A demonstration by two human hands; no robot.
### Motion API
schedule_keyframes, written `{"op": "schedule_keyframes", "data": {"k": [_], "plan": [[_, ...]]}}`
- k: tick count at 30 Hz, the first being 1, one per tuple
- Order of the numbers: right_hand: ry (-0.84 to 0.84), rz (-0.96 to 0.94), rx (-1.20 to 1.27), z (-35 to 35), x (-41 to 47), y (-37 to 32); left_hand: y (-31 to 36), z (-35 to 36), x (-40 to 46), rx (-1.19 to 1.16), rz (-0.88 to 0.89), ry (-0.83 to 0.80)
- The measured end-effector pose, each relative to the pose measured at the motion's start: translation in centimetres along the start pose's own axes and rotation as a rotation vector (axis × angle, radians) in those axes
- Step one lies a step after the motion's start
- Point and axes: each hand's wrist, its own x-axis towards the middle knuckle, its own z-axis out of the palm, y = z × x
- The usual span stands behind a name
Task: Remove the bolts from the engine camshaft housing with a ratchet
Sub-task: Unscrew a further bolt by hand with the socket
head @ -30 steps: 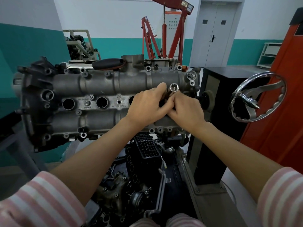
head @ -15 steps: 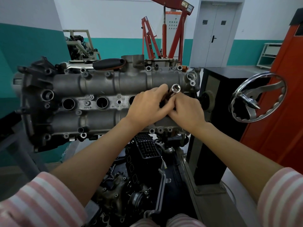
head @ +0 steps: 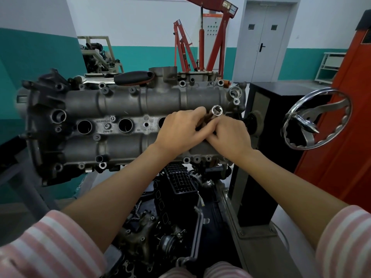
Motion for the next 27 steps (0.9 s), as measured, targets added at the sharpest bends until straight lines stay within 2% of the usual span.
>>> {"op": "schedule_keyframes", "data": {"k": [3, 13, 18, 27], "plan": [[-0.062, 0.037, -0.018, 0.18, 0.08, 0.21, 0.16, -0.04, -0.03, -0.015, 0.004, 0.021], [-0.064, 0.030, -0.092, 0.49, 0.22, 0.58, -0.44, 0.28, 0.06, -0.024, -0.047, -0.006], [0.024, 0.007, -0.008, 0.11, -0.08, 0.01, -0.22, 0.16, 0.03, -0.013, -0.011, -0.007], [-0.041, 0.038, -0.032, 0.41, 0.20, 0.29, -0.07, 0.21, -0.02, 0.016, 0.015, 0.010]]}}
